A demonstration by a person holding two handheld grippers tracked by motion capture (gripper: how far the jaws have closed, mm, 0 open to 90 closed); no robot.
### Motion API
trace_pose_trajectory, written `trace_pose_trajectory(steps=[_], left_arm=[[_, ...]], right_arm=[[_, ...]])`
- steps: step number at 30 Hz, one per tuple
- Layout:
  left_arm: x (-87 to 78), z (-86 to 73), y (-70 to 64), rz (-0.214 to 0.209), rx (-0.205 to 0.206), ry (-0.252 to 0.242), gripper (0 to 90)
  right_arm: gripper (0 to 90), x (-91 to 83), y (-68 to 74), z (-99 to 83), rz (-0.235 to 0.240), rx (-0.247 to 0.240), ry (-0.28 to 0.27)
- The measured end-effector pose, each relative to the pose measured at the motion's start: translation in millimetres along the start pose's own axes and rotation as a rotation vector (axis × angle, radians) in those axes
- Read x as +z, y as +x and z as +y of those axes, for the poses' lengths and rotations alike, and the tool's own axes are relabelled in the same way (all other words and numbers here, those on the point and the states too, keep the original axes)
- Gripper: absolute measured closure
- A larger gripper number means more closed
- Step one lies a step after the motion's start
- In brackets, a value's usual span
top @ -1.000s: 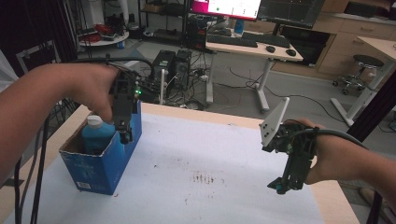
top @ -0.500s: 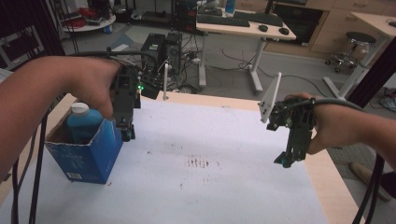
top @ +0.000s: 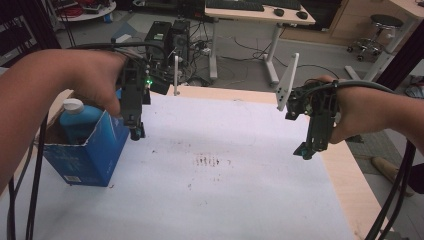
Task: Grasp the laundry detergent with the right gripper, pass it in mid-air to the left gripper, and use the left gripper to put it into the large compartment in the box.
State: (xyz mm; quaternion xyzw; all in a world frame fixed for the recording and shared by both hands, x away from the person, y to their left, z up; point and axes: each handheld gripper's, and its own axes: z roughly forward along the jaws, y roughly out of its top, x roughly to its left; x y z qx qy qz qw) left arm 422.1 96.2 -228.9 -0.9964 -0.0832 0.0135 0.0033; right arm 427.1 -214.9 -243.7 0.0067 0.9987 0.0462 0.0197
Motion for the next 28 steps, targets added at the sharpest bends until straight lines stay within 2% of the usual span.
trace_pose_trajectory(steps=[4,12,24,28], left_arm=[[-1.3,1.6,-1.7,-0.005,0.005,-0.003,1.6],[-8.9,0.6,-2.6,0.001,-0.001,-0.013,1.6],[-10.3,-1.7,-1.2,0.003,-0.008,-0.012,1.6],[-9.3,-1.2,-1.0,0.015,-0.013,-0.012,1.6]], right_arm=[[0.9,-0.5,1.1,-0.9,0.000,0.009,-0.001],[0.9,2.8,2.3,1.7,0.003,-0.004,0.013],[0.9,8.4,2.2,4.3,0.014,-0.012,0.015],[0.9,8.7,4.2,2.2,0.009,0.002,-0.005]])
